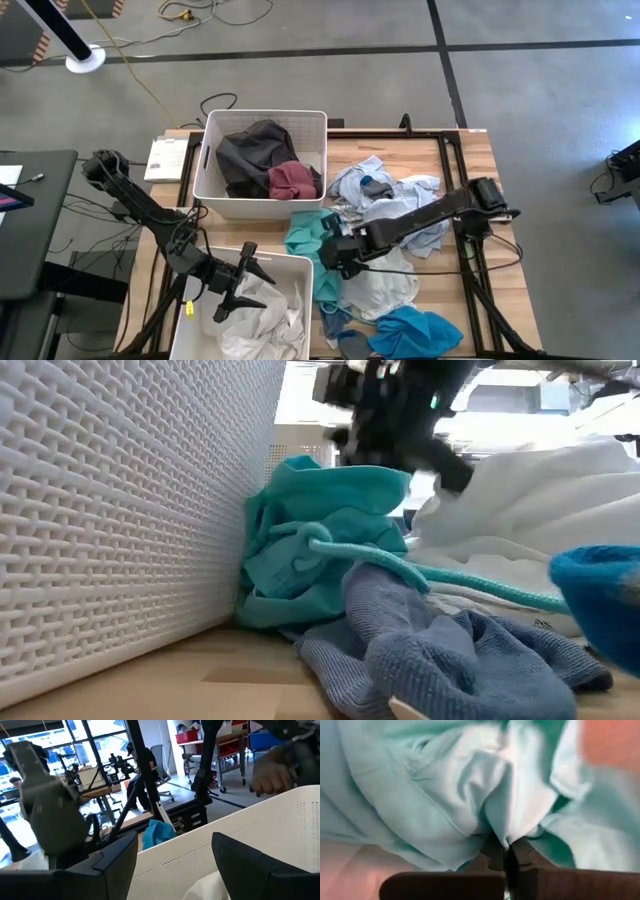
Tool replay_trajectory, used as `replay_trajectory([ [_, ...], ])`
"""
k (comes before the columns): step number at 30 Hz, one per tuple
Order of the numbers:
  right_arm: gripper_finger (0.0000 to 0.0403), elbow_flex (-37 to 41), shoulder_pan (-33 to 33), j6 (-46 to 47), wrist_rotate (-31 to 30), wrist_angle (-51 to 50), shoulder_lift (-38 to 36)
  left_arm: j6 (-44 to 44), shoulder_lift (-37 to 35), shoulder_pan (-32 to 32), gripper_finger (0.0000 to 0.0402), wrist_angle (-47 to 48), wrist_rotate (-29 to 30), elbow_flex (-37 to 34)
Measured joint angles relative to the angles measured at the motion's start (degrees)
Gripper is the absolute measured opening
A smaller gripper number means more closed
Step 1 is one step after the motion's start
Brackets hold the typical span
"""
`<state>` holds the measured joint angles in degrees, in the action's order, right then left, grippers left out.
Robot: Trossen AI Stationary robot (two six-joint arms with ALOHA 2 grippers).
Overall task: Sort clothes
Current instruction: Put the light blue shorts into the top white laundry bin
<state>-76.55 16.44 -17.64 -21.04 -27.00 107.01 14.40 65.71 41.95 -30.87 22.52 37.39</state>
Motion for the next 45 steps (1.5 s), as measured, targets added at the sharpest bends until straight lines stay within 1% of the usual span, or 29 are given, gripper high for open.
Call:
replay_trajectory([
  [4,0.0001,0.00,2.18,2.52,-4.05,-2.28,-5.21,0.50,0.00,-0.04,0.0250,-0.26,0.36,0.00],
  [9,0.0001,-0.07,4.90,5.25,-9.61,-4.79,-11.23,1.40,0.00,-0.45,0.0250,-1.08,3.12,0.04],
  [14,0.0000,-0.07,7.66,6.13,-15.01,-4.97,-15.87,1.08,0.00,-2.82,0.0250,-3.20,4.07,0.04],
  [18,0.0000,-0.09,9.54,6.65,-18.06,-4.85,-18.57,3.29,-0.01,-4.68,0.0250,-3.45,4.16,0.27],
  [23,0.0000,-0.09,10.93,6.77,-19.89,-3.76,-20.82,8.02,-0.02,-6.92,0.0250,-3.18,4.22,1.73],
  [32,0.0000,-0.09,10.32,6.68,-20.05,-1.36,-23.00,19.10,0.00,-11.53,0.0251,-0.66,3.68,3.39],
  [36,0.0000,-0.09,9.54,6.70,-20.04,-0.05,-24.59,23.46,0.00,-12.82,0.0269,-0.81,1.83,3.39],
  [41,0.0000,-0.09,8.30,6.75,-20.03,2.64,-26.99,24.93,0.00,-14.88,0.0300,-1.20,1.77,3.39],
  [45,0.0000,-0.11,7.04,8.17,-19.05,4.79,-29.21,28.16,0.00,-16.46,0.0321,-1.86,1.73,3.39],
])
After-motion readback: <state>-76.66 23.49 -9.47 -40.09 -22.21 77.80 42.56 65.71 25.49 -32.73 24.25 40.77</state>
